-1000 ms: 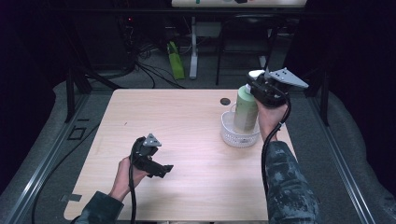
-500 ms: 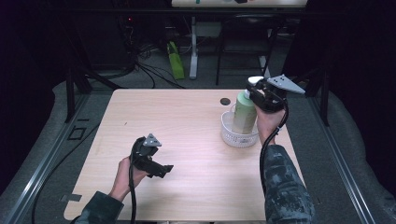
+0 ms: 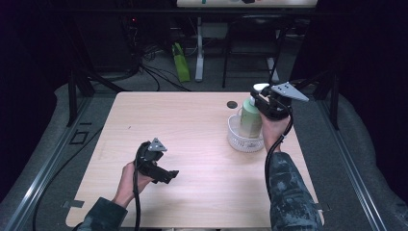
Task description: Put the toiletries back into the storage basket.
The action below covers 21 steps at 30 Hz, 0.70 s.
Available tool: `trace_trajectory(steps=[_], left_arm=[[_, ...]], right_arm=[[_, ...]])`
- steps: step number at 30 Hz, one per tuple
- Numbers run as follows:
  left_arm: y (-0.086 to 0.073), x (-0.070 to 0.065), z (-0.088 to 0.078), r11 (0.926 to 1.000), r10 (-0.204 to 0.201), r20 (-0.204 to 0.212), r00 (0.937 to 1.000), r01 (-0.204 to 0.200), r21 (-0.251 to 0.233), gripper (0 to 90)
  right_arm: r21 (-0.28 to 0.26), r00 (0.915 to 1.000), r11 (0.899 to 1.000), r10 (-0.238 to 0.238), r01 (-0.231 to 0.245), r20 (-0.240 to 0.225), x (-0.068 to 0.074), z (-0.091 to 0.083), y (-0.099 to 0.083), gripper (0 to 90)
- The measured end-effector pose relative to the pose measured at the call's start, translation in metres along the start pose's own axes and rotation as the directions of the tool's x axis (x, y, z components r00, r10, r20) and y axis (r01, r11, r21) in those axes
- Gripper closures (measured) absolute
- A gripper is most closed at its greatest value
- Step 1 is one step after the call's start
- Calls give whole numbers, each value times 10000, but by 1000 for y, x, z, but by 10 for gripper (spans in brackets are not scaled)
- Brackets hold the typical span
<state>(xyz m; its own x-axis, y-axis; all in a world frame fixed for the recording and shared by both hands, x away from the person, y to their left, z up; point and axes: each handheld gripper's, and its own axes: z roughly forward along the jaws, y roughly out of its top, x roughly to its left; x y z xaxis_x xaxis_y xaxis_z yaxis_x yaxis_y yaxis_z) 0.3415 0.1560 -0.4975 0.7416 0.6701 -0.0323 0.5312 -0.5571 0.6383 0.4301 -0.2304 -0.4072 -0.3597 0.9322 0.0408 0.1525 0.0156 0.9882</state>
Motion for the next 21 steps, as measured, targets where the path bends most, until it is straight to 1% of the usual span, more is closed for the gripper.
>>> trace_trajectory(steps=[3, 14, 21], left_arm=[[0, 0, 0, 10000, -13, -42, 10000, 13, 8, 0], [0, 0, 0, 10000, 13, 4, 10000, -13, 46, 0], [0, 0, 0, 10000, 21, 22, 10000, -21, 8, 0]], right_arm=[[7, 10000, 10000, 39, -39, 13, -1, 1, -2, 667], [210, 9999, 9997, 118, -120, 110, -4, 0, -13, 667], [153, 9999, 9998, 113, -114, 65, -4, -1, -15, 667]])
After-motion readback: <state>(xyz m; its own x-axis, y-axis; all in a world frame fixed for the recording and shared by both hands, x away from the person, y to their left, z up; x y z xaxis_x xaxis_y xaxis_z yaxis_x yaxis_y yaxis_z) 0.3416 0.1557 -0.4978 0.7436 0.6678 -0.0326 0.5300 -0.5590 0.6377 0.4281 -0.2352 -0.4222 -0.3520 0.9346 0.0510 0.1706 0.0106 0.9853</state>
